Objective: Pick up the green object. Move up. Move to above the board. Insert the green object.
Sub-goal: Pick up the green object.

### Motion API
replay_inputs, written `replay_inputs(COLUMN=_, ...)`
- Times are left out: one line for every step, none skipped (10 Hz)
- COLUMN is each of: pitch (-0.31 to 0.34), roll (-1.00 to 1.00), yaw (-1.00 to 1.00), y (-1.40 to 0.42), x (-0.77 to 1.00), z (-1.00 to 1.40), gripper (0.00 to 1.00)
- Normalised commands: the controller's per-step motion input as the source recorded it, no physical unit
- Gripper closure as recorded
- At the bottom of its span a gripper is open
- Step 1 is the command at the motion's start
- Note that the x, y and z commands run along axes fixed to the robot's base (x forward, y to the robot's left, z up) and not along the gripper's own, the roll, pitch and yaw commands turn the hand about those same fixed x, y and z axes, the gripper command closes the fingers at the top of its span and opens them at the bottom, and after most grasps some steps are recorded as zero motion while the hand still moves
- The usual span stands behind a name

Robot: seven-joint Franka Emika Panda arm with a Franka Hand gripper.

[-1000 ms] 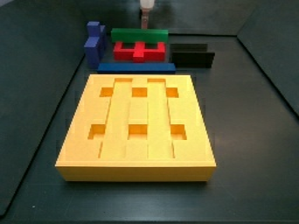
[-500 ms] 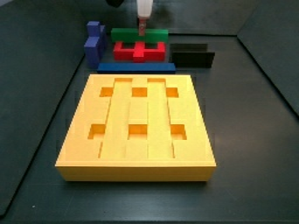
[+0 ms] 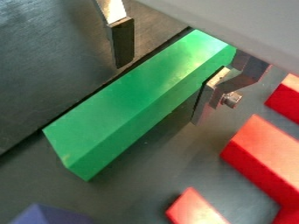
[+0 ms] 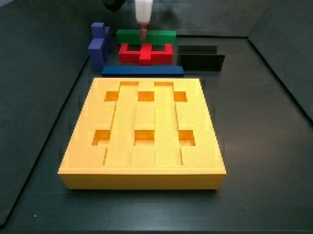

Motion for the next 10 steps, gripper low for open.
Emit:
replay_inputs(pitch=0.033, roll=0.00, yaw=-0.04, y=0.10, x=0.00, z=-0.03, gripper=0.00)
replay_inputs(pitch=0.000, roll=0.00, yaw=0.01, y=0.02, x=0.00, z=0.00, gripper=0.00)
replay_inputs(pitch=0.000, roll=0.03, yaw=0.10, y=0.00, x=0.01, z=-0.06, gripper=0.00)
replay_inputs(pitch=0.000, roll=0.06, yaw=0.10, y=0.00, x=0.03, z=-0.09, gripper=0.00)
replay_inputs(pitch=0.000, roll=0.05, yaw=0.09, y=0.00, x=0.02, z=-0.09, gripper=0.00)
replay_inputs(pitch=0.014, roll=0.07, yaw=0.09, y=0.00, x=0.07, z=-0.03, gripper=0.00)
replay_inputs(pitch=0.000, roll=0.00, yaw=0.00, y=0.00, x=0.00, z=0.00, gripper=0.00)
replay_inputs(pitch=0.000, roll=0.00, yaw=0.00, y=0.00, x=0.00, z=0.00, gripper=1.00)
replay_inputs(pitch=0.000, roll=0.00, yaw=0.00, y=0.00, x=0.00, z=0.00, gripper=1.00)
replay_inputs(pitch=0.000, roll=0.00, yaw=0.00, y=0.00, x=0.00, z=0.00, gripper=1.00)
